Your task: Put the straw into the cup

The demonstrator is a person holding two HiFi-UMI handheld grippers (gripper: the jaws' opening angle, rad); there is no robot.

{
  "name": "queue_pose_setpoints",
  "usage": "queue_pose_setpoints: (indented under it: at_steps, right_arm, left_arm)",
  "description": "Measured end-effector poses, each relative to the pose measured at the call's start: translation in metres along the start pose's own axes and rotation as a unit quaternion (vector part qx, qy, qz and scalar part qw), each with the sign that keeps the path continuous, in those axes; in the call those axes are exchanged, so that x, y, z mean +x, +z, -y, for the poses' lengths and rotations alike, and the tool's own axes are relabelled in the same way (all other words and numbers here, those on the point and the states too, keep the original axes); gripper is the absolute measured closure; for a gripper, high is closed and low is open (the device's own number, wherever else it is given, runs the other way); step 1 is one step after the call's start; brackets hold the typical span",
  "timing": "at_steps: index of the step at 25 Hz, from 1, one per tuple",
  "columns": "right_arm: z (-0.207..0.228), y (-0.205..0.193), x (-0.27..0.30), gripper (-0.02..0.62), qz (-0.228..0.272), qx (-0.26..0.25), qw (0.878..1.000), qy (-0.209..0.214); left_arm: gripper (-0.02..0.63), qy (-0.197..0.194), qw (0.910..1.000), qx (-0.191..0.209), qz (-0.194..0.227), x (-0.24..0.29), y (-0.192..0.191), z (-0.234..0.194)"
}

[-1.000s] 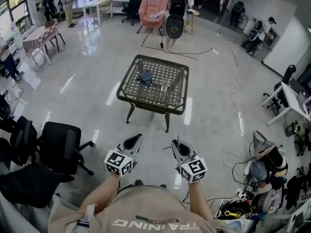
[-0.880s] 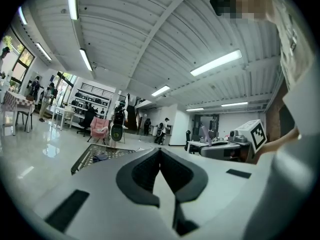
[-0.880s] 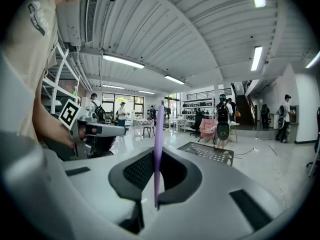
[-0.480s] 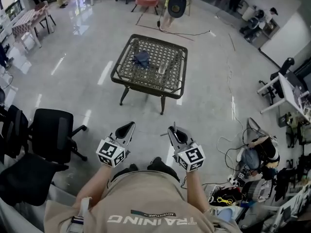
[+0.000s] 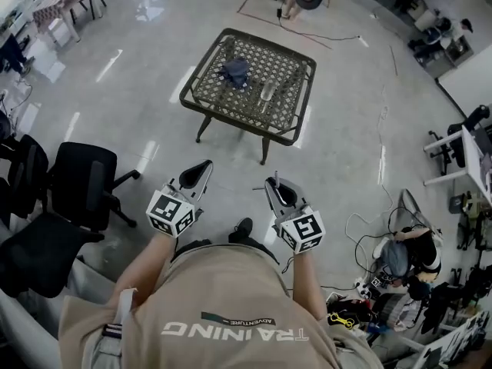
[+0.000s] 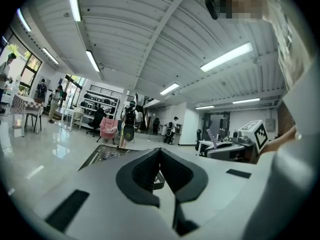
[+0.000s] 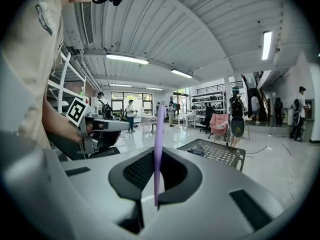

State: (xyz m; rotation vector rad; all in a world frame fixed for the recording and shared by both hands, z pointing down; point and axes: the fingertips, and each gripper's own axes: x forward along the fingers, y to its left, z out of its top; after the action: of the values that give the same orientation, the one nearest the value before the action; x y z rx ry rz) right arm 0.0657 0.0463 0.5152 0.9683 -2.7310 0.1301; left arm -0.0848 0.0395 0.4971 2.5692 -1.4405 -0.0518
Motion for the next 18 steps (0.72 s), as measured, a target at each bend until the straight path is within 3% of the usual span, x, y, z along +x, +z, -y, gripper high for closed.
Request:
queue_pose_setpoints:
  at_steps: [8,18]
  right_arm:
    - [0.061,0.006,0.003,0.565,0.016,-0.004,0.999,0.033]
    - [0.111,0.003,0.002,0.565,0.025,-0.006,0.999,0.045]
  left_arm:
    - [0.591,0.020,0.9998,0.007,-0.005,0.058,0.008,0.016]
    - [0.591,0.033,0.9994,0.009,-0.009,0.096,0.007,0.032]
